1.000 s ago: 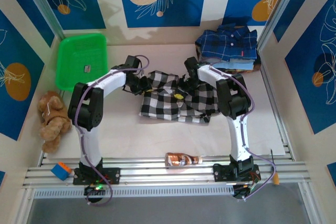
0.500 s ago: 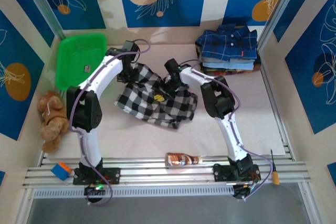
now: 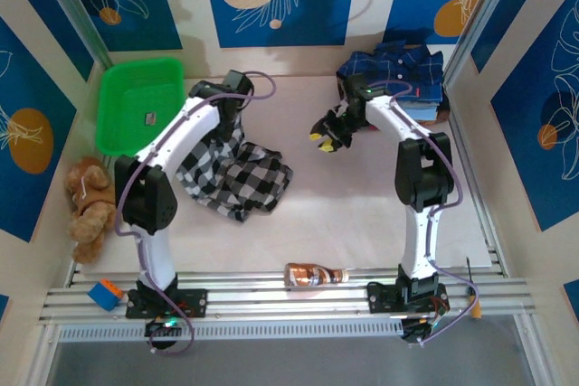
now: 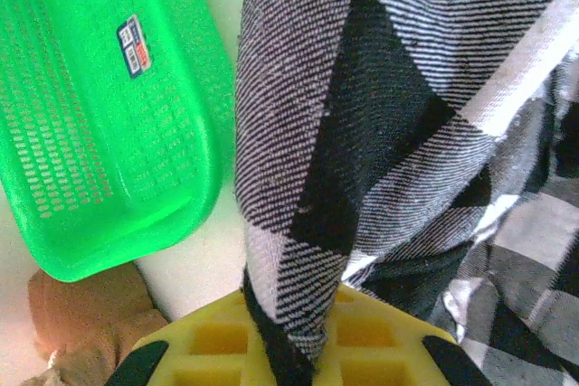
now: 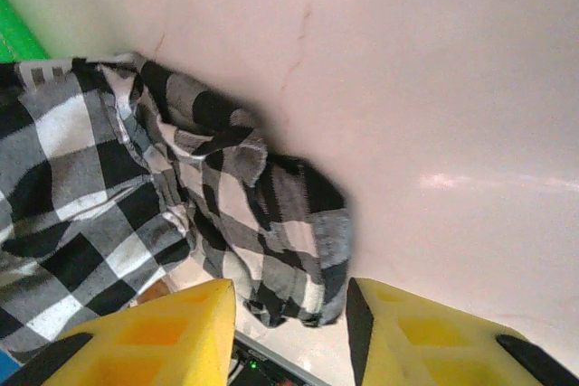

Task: Fold and stack the long sleeve shirts

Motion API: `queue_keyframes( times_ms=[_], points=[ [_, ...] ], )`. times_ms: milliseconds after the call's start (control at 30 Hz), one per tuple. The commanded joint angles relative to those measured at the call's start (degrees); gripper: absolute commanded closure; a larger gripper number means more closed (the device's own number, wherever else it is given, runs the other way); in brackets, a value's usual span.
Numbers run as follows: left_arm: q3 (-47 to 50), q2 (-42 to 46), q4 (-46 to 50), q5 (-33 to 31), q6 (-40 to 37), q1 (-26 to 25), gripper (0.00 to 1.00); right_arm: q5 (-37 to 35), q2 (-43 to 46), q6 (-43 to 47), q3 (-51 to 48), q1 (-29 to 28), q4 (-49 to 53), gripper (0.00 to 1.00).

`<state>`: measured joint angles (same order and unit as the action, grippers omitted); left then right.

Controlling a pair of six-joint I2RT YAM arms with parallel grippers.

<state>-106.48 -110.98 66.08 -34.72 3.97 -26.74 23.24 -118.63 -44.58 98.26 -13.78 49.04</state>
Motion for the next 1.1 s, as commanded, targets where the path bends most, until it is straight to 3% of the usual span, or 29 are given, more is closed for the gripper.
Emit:
queue_keyframes(
  times_ms=[0, 233, 533, 633, 833, 933, 1067],
  points=[
    [0.6, -0.1, 2.4, -3.2, 0.7, -5.2, 0.93, -0.3, 1.6, 2.4, -3.7, 1.3, 2.8, 0.61],
    [2.8, -2.0, 5.2, 0.3, 7.5, -13.8, 0.92, -0.7, 1.9, 2.4, -5.9, 3.1, 2.0, 0.61],
    [4.6, -4.4, 4.4, 8.0, 13.7, -19.8, 0.86, -0.5, 0.3, 2.3, -6.5, 3.3, 1.6, 0.61],
    [5.5, -4.1, 2.2, 13.5, 15.7, -20.6, 0.66, -0.5, 0.1, 2.2, -7.2, 3.3, 1.4, 0.61],
    [11.8, 1.9, -6.9, 30.9, 20.8, -19.4, 0.22, -0.5, 0.5, 1.9, -9.2, 3.6, 0.9, 0.57],
    [12.2, 7.3, -9.9, 36.1, 24.2, -15.7, 0.14, 1.0, 1.3, 2.4, -10.5, 3.0, 0.0, 0.54],
    [14.4, 14.4, -13.9, 41.0, 30.9, -7.0, 0.11, 3.6, 2.2, 4.6, -12.0, -0.4, -2.1, 0.46]
  ],
)
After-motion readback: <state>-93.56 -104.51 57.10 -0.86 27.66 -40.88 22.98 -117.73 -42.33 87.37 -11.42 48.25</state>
